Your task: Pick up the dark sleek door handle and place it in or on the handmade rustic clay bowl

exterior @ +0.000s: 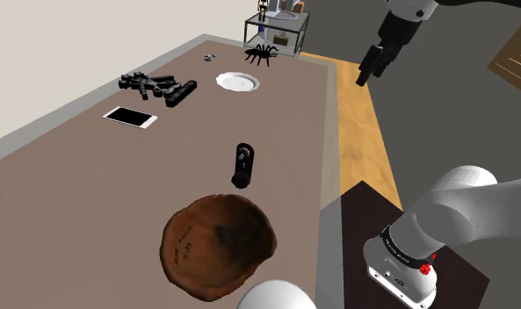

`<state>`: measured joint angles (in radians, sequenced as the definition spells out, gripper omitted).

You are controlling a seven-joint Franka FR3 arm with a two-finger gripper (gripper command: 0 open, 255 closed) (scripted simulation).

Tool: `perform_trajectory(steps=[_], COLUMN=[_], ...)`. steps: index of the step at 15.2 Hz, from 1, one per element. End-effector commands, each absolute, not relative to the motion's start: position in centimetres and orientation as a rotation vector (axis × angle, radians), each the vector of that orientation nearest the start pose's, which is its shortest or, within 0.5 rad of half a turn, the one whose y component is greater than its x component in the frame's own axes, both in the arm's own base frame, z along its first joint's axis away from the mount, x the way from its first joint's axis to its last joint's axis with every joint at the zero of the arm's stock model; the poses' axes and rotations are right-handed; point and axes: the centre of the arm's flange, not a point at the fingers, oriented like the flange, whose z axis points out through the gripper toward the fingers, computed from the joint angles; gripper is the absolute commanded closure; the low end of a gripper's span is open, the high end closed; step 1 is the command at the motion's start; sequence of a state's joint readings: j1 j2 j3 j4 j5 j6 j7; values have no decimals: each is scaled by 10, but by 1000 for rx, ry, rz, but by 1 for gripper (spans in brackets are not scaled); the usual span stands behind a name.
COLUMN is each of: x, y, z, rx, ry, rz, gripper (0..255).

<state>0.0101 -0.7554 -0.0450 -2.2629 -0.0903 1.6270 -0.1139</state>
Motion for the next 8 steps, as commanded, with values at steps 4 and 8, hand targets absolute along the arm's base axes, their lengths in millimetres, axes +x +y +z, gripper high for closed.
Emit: perform_trajectory(steps=[4,8], x=[317,312], y=[8,54], z=[613,591], rx=[-3188,-3169], ry=[-148,-154], rz=[-220,-268], gripper=[0,0])
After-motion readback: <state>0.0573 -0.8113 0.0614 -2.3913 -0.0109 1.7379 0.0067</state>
